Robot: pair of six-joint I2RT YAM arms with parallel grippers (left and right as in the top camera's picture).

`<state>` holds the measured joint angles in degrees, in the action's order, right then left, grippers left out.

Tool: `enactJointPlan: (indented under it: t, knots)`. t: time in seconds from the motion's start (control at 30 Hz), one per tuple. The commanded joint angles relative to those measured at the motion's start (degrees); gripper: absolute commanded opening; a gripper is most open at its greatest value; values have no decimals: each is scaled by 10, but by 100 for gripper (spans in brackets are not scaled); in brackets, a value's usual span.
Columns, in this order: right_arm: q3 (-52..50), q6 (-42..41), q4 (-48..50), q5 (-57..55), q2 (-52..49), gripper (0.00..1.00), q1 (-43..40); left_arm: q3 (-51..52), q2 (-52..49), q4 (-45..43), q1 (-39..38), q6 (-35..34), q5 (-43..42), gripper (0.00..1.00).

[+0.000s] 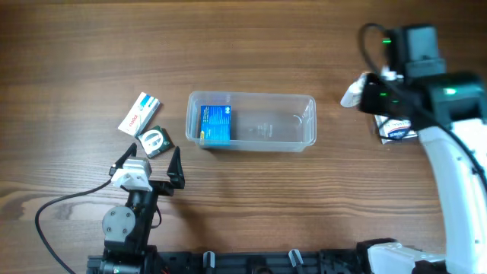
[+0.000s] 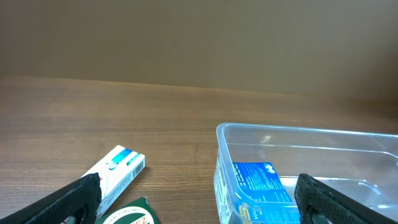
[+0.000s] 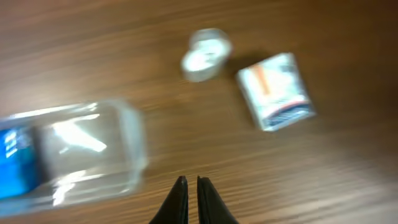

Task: Pack container
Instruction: 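Grasp the white plaster box with the right gripper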

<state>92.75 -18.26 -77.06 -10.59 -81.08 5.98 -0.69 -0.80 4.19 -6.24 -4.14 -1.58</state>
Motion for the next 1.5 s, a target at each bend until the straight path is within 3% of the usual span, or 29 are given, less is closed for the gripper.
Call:
enactJointPlan:
  t: [0.0,0.03,0.07,0.27,0.47,0.7,0.97,1.2,1.4,1.47]
  knots:
    - [-1,63,-23,-21,3,77,-107,4,4,1,4,9,1,100]
    - [-7,86,-21,-16,0,96,-144,4,4,1,4,9,1,100]
    - [-11,112,-15,-9,-2,99,-171,4,4,1,4,9,1,100]
    - [-77,240,71,52,-31,100,-269,4,4,1,4,9,1,100]
    - [-176,355,204,107,-60,100,-271,4,4,1,4,9,1,100]
    - [-209,455,275,140,-140,100,-271,4,4,1,4,9,1,100]
    - [-209,483,301,151,-259,100,-271,4,4,1,4,9,1,100]
    - [-209,527,344,145,-288,100,-271,4,4,1,4,9,1,100]
    - [-209,516,359,145,-312,100,-271,4,4,1,4,9,1,100]
    - [-208,492,363,145,-312,95,-271,4,4,1,4,9,1,100]
